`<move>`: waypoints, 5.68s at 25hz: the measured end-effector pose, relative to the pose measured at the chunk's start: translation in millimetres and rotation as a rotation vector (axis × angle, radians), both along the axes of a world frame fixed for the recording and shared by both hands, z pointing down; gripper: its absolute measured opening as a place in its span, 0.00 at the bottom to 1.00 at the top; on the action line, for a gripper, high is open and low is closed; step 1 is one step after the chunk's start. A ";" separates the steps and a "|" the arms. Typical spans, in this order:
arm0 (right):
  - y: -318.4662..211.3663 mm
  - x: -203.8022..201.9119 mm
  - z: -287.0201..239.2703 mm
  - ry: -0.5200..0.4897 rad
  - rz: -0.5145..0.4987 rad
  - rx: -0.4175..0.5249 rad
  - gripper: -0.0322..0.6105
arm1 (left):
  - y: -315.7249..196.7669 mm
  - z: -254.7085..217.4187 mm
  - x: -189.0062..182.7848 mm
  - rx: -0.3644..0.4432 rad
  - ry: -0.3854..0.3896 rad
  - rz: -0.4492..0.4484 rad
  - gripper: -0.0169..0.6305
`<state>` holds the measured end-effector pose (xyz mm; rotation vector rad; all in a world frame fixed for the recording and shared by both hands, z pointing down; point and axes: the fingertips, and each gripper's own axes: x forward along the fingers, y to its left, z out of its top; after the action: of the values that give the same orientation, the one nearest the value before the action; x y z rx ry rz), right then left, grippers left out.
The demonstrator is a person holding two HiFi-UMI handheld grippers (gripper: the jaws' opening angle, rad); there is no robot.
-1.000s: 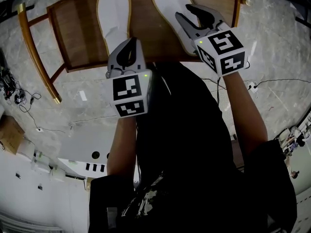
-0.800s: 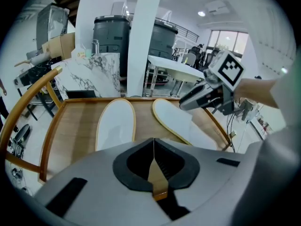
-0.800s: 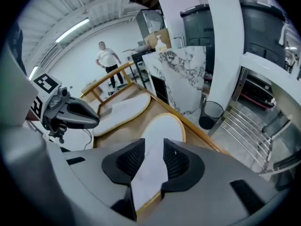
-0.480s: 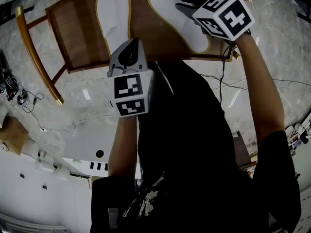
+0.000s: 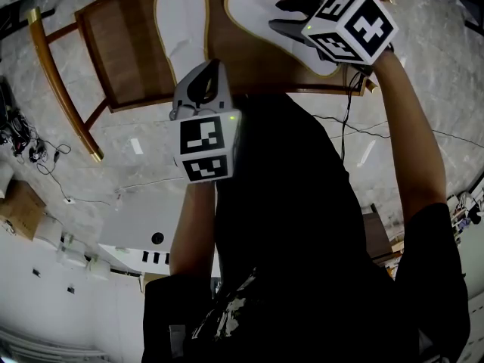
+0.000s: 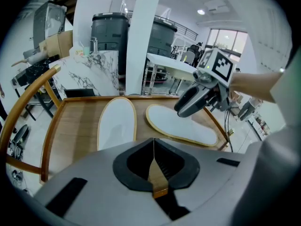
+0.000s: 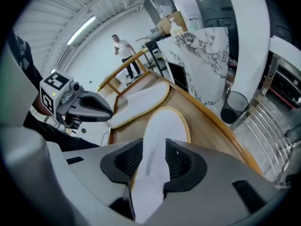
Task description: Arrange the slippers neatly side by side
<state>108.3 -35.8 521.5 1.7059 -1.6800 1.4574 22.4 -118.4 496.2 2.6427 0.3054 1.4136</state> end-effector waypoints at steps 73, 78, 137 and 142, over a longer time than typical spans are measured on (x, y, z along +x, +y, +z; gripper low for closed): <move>-52.5 16.8 -3.6 -0.109 1.150 0.164 0.06 | -77.5 -16.2 16.4 -0.093 0.000 0.132 0.03; -51.2 20.4 9.8 -0.087 1.144 0.150 0.06 | -76.7 -15.4 16.3 -0.092 0.000 0.131 0.04; -14.7 -7.0 -327.3 0.767 0.769 0.559 0.05 | -60.9 -320.3 52.2 0.061 0.796 -0.048 0.03; -12.3 -6.8 -347.5 0.774 0.745 0.617 0.05 | -54.9 -349.5 50.1 0.127 0.878 -0.059 0.03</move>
<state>101.5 -48.1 174.1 2.9213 -1.1273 0.2754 72.5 -173.3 146.7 3.1803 0.2072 0.1760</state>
